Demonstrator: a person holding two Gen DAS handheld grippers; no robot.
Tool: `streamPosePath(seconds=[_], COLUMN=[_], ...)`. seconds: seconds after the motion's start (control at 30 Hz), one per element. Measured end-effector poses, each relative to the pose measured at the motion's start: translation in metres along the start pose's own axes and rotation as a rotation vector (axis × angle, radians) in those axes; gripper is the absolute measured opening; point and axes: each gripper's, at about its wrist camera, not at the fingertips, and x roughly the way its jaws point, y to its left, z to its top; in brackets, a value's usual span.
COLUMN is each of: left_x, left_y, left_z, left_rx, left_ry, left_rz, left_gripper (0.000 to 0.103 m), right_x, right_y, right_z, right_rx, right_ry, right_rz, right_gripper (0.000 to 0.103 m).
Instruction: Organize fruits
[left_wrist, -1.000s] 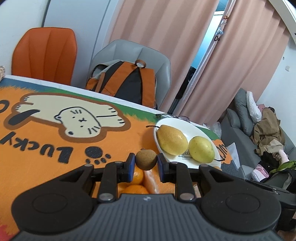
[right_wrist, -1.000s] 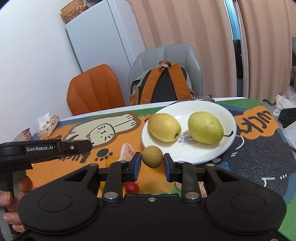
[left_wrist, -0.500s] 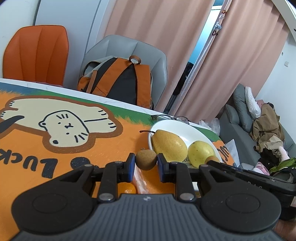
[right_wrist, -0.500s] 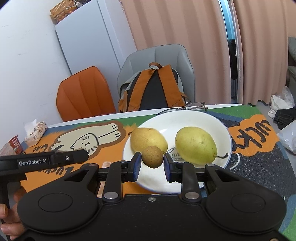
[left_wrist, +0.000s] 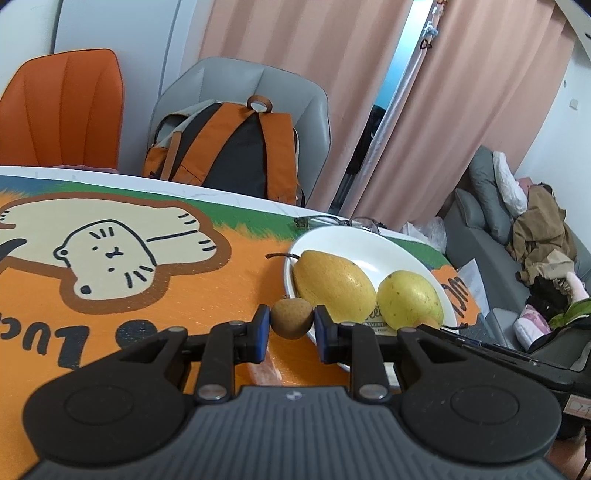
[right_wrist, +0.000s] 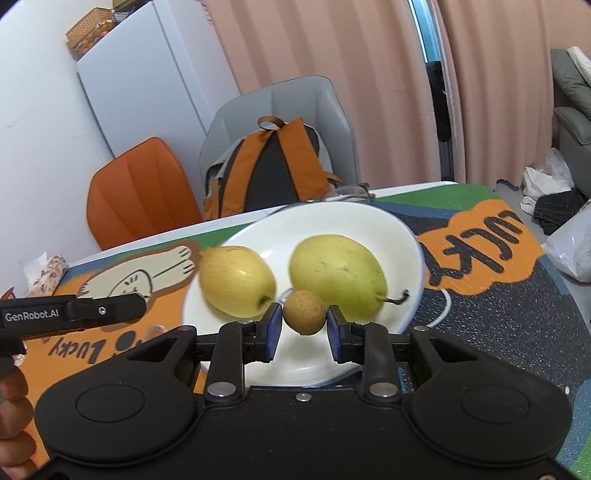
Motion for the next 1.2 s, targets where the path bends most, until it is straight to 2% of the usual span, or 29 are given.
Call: streamPosePath(seconds=[0.2,0.47,0.8,0.97,1.2], left_x=[0.007,0.013,0.025,0.022,-0.007], left_y=[-0.014,-0.036,-0.052,-0.051,-0.025], left_z=[0.0,0.002,0.004,-0.001,-0.006], left_rx=[0.024,0.057,0.055,0.027,-0.03], left_ry=[0.011,0.011,0.015,0.03,-0.001], left_rz=[-0.001,-0.015,-0.017,-0.014,0.074], left_gripper=[0.024,0.024,0.025,0.044,0.057], right_x=[-0.012,-0.017,-0.028,-0.022,-0.024], right_y=[-0.01,-0.023,-0.036,-0.037,-0.026], right_z=[0.003,0.004,0.006,0.004,0.003], right_rx=[0.018,0.069,0.096,0.088,0.053], right_ry=[-0.048,-0.054,-0.073,-0.056,-0.06], right_rz=[0.024,0.06,0.059,0.033,0.035], right_gripper=[0.04,0.042,0.045,0.046,0.046])
